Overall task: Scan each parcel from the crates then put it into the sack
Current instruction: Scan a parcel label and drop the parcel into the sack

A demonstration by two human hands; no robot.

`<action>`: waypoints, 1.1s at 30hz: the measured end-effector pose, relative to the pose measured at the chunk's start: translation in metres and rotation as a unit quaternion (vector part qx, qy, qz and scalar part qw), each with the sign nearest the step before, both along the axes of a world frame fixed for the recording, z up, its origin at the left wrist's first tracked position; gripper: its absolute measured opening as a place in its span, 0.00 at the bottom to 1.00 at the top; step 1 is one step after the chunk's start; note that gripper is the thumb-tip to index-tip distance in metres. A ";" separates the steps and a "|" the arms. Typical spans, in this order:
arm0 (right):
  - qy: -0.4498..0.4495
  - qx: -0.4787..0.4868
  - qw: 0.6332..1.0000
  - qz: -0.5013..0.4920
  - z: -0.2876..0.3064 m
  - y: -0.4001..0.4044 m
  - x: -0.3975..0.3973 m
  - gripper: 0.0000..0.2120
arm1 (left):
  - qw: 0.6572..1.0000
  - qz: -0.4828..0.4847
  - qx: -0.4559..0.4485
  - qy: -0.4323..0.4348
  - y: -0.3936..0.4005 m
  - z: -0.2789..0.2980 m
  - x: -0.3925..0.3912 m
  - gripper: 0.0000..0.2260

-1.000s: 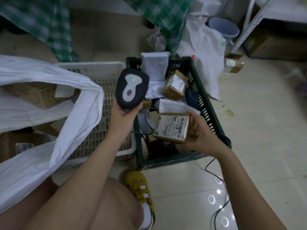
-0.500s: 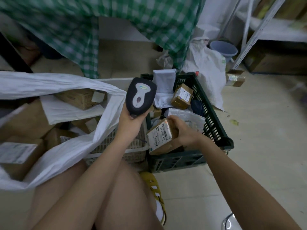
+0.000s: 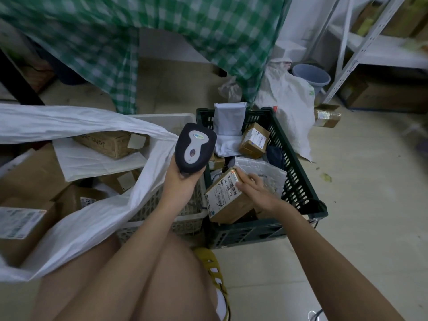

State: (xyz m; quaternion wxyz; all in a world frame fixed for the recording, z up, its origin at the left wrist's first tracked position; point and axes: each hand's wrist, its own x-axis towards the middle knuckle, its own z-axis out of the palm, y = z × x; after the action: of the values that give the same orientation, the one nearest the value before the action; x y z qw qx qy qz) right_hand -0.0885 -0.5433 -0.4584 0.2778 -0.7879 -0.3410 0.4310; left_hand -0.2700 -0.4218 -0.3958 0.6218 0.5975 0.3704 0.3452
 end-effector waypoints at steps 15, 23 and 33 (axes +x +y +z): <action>0.063 0.173 0.968 -0.173 -0.026 -0.026 -0.010 0.20 | 1.000 -0.013 -0.023 -0.012 -0.011 -0.001 0.005 0.22; 0.080 0.150 0.974 -0.147 -0.030 -0.031 -0.001 0.28 | 0.999 -0.025 -0.024 -0.004 -0.016 -0.001 0.009 0.21; 0.071 0.251 0.920 -0.293 -0.035 -0.017 -0.011 0.14 | 0.999 -0.024 -0.040 0.006 -0.012 -0.001 0.007 0.21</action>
State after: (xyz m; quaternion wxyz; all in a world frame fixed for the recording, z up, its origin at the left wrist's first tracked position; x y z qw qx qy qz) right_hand -0.0990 -0.5600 -0.4933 0.6040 -0.7242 -0.1711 0.2853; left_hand -0.2626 -0.4341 -0.3966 0.6506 0.5832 0.3734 0.3117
